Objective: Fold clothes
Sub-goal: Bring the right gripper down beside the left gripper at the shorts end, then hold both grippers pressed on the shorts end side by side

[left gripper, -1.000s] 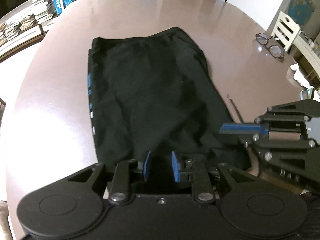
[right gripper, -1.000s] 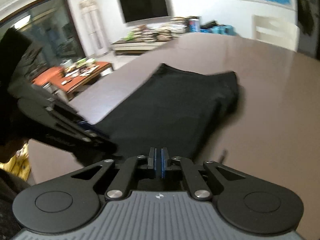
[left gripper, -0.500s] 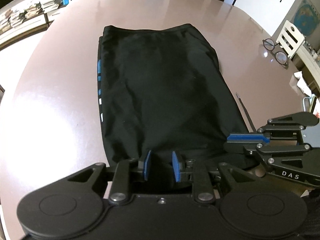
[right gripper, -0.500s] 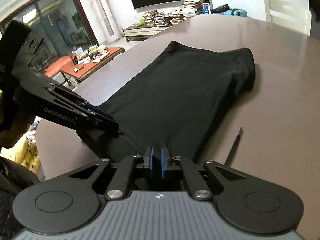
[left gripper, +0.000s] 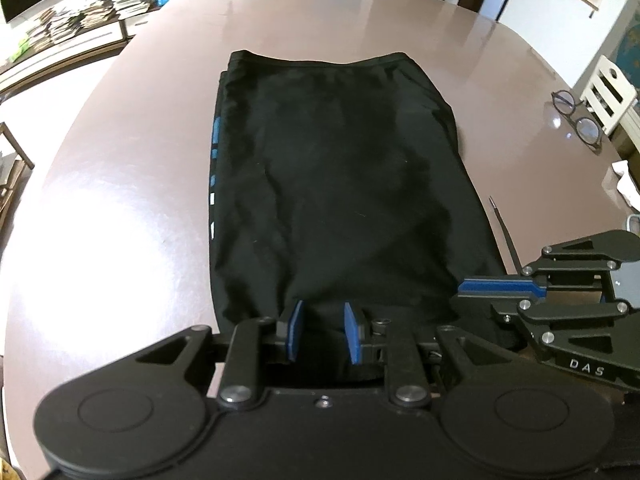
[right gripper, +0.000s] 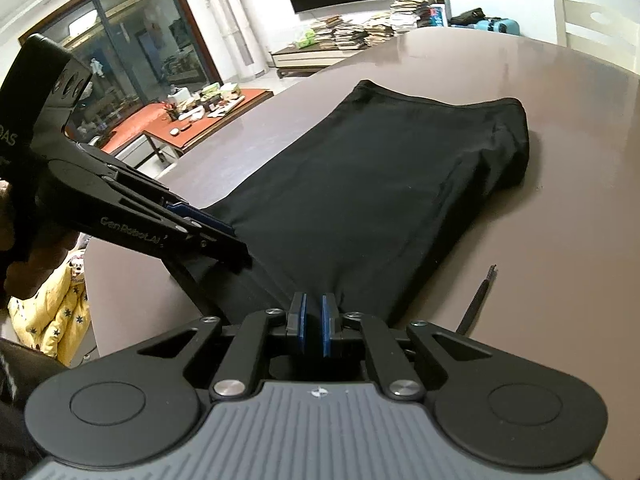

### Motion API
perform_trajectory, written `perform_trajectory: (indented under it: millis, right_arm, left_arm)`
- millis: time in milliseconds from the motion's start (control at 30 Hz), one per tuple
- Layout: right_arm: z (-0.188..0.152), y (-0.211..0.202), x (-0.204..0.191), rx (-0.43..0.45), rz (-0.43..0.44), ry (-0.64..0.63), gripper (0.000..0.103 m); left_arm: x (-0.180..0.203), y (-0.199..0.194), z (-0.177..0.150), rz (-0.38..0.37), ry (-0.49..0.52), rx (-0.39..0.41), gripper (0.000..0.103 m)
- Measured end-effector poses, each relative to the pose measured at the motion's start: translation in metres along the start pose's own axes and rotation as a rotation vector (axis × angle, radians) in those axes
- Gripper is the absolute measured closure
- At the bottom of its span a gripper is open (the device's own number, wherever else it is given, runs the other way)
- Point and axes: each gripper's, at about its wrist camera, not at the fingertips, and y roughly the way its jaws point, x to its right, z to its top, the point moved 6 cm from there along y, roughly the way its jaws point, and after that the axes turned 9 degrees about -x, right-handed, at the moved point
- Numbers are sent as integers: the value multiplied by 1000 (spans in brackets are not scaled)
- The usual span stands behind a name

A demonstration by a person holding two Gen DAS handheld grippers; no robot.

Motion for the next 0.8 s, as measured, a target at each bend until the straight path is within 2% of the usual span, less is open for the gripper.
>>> perform_trajectory:
  millis: [233,300,367,800]
  right_arm:
    - [3,1,-1,-16,-4,-7,98]
    - [4,1,-1,-20,-13,-12,98]
    - [4,2,-1,-21,-25,-18,103]
    - [6,2,-10,-54,-127,-5,103]
  left_arm:
    - [4,0,1,28,14,-15,79]
    - [4,0,2,21,23,-18,79]
    - [2,0,2,6,35,-22,79]
    - [0,1,0,-41,70,-23,78]
